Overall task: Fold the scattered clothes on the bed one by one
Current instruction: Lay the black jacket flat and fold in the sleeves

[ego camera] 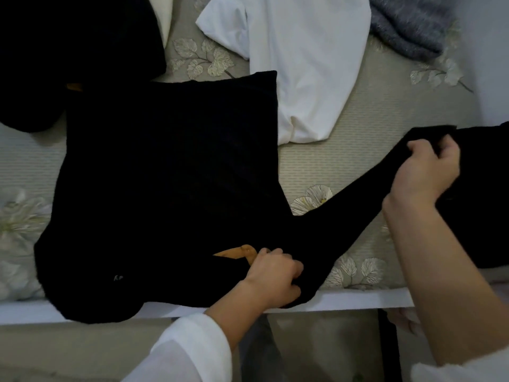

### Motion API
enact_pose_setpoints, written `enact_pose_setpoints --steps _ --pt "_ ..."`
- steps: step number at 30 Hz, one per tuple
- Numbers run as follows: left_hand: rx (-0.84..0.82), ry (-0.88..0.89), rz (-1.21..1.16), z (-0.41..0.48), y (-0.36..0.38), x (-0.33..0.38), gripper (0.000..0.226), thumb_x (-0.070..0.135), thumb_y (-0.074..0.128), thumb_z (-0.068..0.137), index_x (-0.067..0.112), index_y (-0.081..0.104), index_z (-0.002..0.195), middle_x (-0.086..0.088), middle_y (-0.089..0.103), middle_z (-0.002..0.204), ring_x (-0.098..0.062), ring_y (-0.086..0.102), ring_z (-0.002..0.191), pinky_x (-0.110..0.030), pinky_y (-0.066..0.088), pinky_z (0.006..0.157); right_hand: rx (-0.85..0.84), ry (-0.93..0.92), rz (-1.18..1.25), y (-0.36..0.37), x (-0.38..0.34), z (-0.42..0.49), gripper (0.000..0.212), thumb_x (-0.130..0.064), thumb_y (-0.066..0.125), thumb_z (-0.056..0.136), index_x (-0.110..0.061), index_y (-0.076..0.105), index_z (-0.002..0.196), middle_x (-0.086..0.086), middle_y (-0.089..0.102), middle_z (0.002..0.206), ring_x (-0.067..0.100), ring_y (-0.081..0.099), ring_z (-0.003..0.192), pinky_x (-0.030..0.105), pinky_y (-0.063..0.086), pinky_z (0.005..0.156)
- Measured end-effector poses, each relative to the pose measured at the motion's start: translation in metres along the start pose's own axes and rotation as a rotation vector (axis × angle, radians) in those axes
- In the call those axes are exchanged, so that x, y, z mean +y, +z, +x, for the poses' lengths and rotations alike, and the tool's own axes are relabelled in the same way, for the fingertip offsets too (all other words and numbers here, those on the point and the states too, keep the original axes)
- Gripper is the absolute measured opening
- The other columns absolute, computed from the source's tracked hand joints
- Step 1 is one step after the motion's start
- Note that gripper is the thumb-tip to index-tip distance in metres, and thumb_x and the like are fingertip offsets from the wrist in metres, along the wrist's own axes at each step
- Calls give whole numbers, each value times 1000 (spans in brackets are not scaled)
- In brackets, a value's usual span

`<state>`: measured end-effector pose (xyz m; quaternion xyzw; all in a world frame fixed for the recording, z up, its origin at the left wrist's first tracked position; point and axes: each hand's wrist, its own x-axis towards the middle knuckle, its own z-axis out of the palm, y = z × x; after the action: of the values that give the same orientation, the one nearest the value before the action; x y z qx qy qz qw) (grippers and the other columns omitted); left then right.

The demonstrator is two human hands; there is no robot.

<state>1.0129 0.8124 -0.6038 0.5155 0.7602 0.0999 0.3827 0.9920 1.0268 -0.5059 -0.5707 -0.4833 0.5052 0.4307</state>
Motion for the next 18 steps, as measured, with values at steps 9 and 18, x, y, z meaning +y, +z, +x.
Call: enact_pose_setpoints --steps 9,18 --pt "83 -9 -209 -48 10 -50 23 35 54 83 22 55 102 3 50 113 -16 33 118 -39 32 105 -1427 -316 -1007 120 36 -130 51 -35 54 90 -30 46 140 -7 46 145 17 40 135 45 24 115" --pt "215 -155 -591 -75 2 -79 40 26 55 89 26 56 129 11 51 131 0 48 118 -14 37 101 -1129 -185 -1175 39 93 -106 7 -26 66 85 -19 65 87 -3 65 76 17 61 74 26 41 67"
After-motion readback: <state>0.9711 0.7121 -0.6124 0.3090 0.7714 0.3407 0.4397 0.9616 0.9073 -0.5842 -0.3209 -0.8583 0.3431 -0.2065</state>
